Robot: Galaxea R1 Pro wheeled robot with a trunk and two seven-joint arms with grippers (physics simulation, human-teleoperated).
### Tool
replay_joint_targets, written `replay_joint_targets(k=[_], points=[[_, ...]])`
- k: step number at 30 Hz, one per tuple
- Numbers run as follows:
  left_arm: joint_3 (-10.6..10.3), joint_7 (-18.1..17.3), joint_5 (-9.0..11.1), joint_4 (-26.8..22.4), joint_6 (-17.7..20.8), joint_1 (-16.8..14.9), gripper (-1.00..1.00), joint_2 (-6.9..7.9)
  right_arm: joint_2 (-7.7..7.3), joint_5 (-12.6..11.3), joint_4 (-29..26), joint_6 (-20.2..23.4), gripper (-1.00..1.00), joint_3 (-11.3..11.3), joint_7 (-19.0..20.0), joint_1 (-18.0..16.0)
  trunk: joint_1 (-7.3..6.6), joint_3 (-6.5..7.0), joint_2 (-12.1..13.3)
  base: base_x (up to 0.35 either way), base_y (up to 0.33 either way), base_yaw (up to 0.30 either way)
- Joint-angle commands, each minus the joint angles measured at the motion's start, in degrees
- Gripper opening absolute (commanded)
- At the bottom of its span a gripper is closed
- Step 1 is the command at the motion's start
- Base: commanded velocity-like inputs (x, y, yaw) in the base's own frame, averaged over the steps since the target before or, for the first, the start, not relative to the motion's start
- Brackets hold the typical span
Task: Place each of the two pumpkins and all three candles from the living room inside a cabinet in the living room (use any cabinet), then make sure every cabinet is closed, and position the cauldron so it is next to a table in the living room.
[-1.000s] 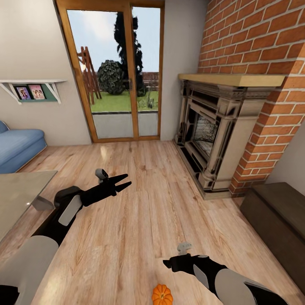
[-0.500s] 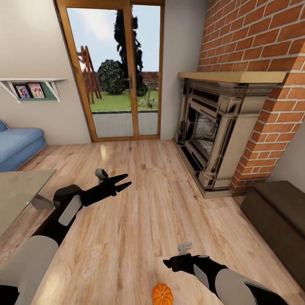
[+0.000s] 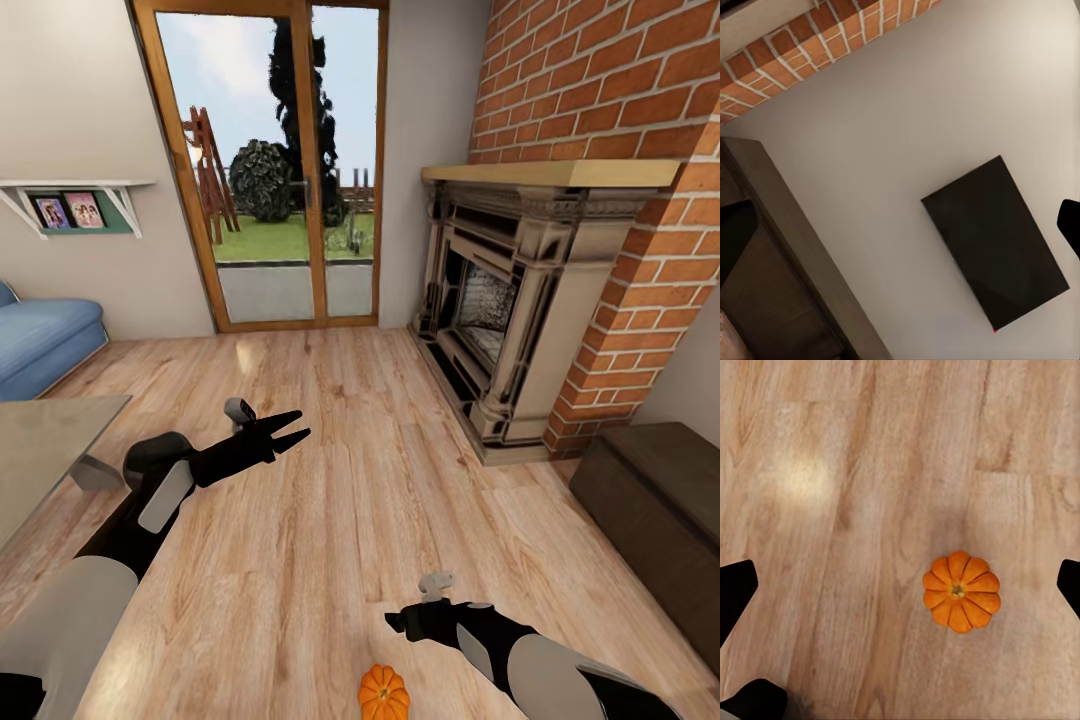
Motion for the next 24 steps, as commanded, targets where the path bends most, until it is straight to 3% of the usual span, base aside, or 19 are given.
replay_joint_targets(k=[1, 16, 24], points=[[0.0, 0.0, 0.0, 0.0, 0.0, 0.0, 1.00, 0.00, 0.00, 0.0, 0.0, 0.0, 1.00, 0.0, 0.0, 0.0, 0.23, -0.18, -0.4, 0.000, 0.000, 0.000], [0.0, 0.0, 0.0, 0.1, 0.0, 0.0, 1.00, 0.00, -0.02, 0.2, 0.0, -0.1, 1.00, 0.1, 0.6, 0.0, 3.52, -2.88, -6.4, 0.000, 0.000, 0.000], [0.0, 0.1, 0.0, 0.1, 0.0, 0.0, 1.00, 0.00, -0.75, 0.1, 0.0, -0.1, 1.00, 0.1, 2.3, 0.0, 5.28, -4.31, -9.6, 0.000, 0.000, 0.000]])
